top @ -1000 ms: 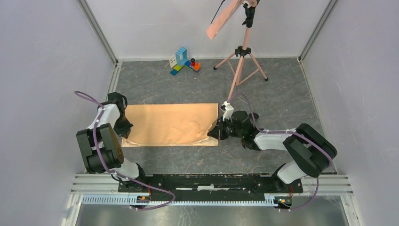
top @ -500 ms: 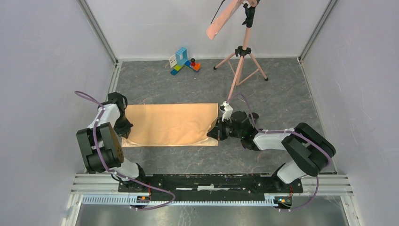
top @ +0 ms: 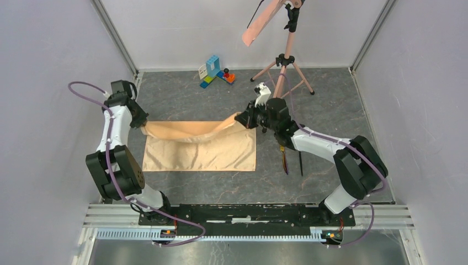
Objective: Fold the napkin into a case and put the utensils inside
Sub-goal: Fold and flatten the napkin at the center of the board.
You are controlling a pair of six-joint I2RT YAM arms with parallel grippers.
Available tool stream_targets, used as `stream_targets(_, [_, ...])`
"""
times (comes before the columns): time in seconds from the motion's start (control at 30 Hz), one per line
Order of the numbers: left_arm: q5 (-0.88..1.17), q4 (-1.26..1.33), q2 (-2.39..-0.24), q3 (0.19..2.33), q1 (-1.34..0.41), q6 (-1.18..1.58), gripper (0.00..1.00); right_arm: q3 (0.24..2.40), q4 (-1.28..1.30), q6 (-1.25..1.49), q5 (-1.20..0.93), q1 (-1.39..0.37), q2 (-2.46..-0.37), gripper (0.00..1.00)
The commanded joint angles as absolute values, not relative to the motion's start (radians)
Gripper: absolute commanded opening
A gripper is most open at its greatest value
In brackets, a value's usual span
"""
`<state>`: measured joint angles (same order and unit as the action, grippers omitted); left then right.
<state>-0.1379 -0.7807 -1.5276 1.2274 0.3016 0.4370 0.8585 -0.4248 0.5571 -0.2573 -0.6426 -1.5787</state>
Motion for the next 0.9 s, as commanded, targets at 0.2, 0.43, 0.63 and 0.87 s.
stream_targets(0.2, [0.065, -0.726, -1.695, 1.615, 0.306, 0.456, 0.02, 1.207, -0.337, 0.457, -0.199, -0.583, -1.697, 0.05])
stream_targets(0.43, [0.074, -0.770, -1.722, 1.669, 0.306, 0.425, 0.02, 1.292, -0.319, 0.453, -0.214, -0.578, -1.730, 0.06])
stream_targets(0.63, [0.046, -0.805, -1.661, 1.512, 0.307, 0.408, 0.02, 1.093, -0.447, 0.566, -0.286, -0.592, -1.683, 0.05])
stream_targets(0.87, [-0.190, -0.890, -1.538, 1.260, 0.305, 0.340, 0.02, 0.869, -0.499, 0.583, -0.332, -0.677, -1.606, 0.05])
